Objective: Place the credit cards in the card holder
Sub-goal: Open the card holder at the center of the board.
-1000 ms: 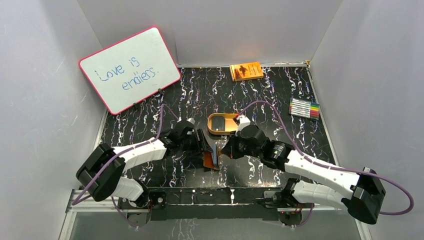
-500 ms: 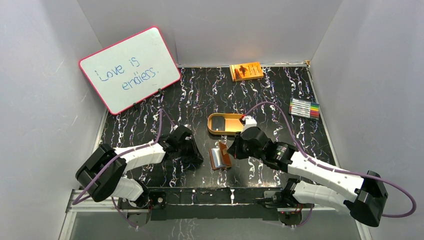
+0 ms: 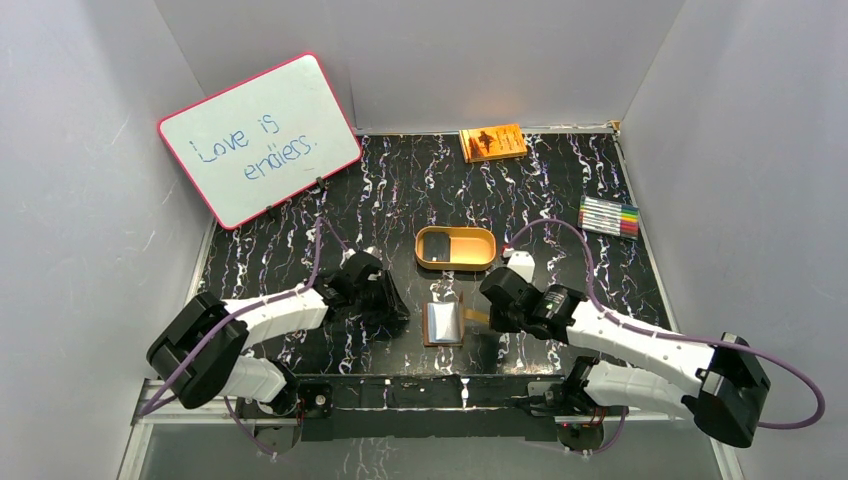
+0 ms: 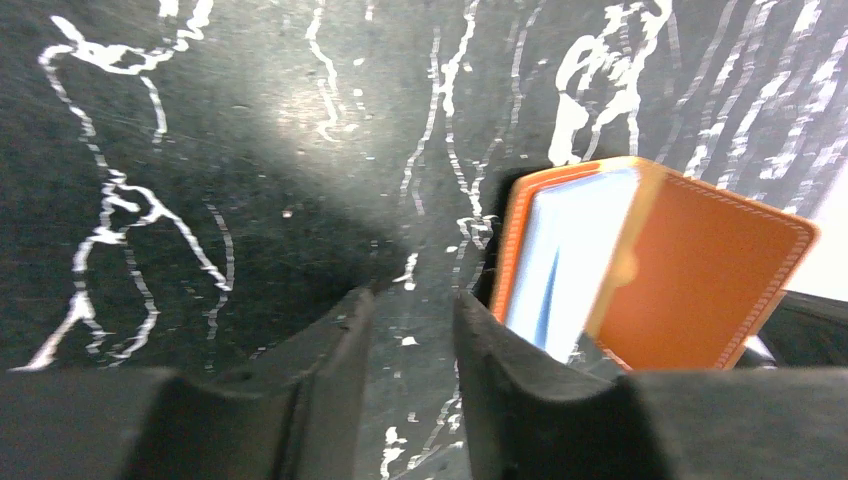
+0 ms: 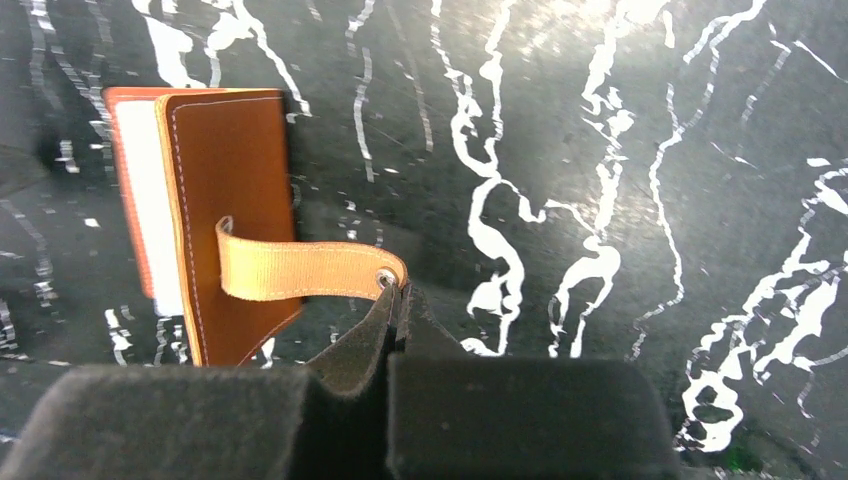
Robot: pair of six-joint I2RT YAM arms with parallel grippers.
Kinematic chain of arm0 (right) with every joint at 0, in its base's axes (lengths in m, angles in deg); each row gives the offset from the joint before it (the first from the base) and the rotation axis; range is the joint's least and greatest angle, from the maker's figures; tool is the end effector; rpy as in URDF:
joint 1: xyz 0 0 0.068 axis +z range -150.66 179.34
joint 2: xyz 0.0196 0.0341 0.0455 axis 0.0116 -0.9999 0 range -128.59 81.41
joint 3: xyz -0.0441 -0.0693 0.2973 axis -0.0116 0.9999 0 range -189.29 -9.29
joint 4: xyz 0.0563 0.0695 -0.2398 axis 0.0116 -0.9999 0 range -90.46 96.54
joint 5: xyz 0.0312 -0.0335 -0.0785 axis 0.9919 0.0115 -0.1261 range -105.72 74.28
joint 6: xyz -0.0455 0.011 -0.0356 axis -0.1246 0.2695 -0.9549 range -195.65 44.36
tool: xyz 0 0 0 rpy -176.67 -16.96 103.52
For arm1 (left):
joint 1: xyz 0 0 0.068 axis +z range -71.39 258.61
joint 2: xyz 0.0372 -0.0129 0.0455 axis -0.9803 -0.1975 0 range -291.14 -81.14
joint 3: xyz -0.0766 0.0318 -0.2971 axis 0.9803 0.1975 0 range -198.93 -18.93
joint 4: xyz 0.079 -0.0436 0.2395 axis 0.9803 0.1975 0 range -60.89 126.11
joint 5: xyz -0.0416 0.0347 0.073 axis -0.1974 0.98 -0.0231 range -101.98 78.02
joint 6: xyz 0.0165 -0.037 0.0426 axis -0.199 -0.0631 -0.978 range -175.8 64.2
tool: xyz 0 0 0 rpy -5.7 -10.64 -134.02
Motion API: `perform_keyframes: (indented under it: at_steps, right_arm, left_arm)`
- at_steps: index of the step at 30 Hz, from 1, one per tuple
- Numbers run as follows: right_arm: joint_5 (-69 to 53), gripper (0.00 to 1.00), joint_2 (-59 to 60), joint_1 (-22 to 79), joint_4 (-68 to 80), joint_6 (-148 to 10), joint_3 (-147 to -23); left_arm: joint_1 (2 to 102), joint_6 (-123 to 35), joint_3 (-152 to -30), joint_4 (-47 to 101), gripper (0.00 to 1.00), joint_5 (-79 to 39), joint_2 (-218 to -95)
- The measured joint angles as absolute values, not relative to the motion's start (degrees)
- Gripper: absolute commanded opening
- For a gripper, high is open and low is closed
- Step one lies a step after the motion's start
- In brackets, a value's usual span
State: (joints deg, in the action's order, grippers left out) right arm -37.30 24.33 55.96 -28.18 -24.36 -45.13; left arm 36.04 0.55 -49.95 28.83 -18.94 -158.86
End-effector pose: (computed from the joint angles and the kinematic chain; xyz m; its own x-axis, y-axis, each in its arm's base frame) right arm 0.1037 0.1290 0.2410 -0.8027 0.1005 -0.5878 -0.0591 0.9674 0.2461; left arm 0.1761 -0.1687 0.1903 -0.9058 -0.2900 -0.3089 -0.0380 0.7817 -0.6225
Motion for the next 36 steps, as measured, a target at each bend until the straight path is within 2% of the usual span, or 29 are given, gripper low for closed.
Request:
perform_keyframes:
  at_steps: [4, 6, 20, 21, 25, 28, 30, 36]
  right_arm:
    - [-38.59, 0.00, 22.04, 55.94, -31.11, -22.59, -45.04]
    - [-38.83, 0.00, 20.18, 55.91, -32.11, -21.69, -45.04]
    - [-38.02, 0.00, 17.21, 53.75, -31.35, -17.89, -40.38]
    - [-37.85, 0.02, 17.51, 53.49, -30.78, -17.69, -40.10]
    - [-37.19, 0.30, 19.22, 52.88, -29.25, -16.95, -38.81]
    - [-36.54, 0.43, 20.75, 52.66, -29.47, -16.88, -37.98]
    - [-36.36, 0.49, 22.45, 52.66, -30.78, -16.84, -37.65]
    - [-36.06, 0.55, 28.62, 52.66, -35.13, -16.88, -38.68]
  left_arm:
    - [36.04, 1.36, -48.47, 24.94, 0.59, -20.82, -157.74]
    - [36.04, 1.87, -48.18, 23.17, 0.63, -22.07, -157.61]
    - [32.68, 3.13, -53.78, 14.73, 0.65, -29.15, -159.82]
    - [32.00, 3.16, -54.30, 14.28, 0.65, -29.26, -160.41]
    - [29.57, 3.35, -55.77, 12.55, 0.65, -29.83, -163.69]
    - [28.98, 3.37, -56.12, 12.37, 0.65, -30.00, -165.96]
    - [28.98, 3.35, -56.12, 12.42, 0.65, -29.96, -166.83]
    - [28.98, 3.18, -56.68, 12.40, 0.65, -29.80, -168.06]
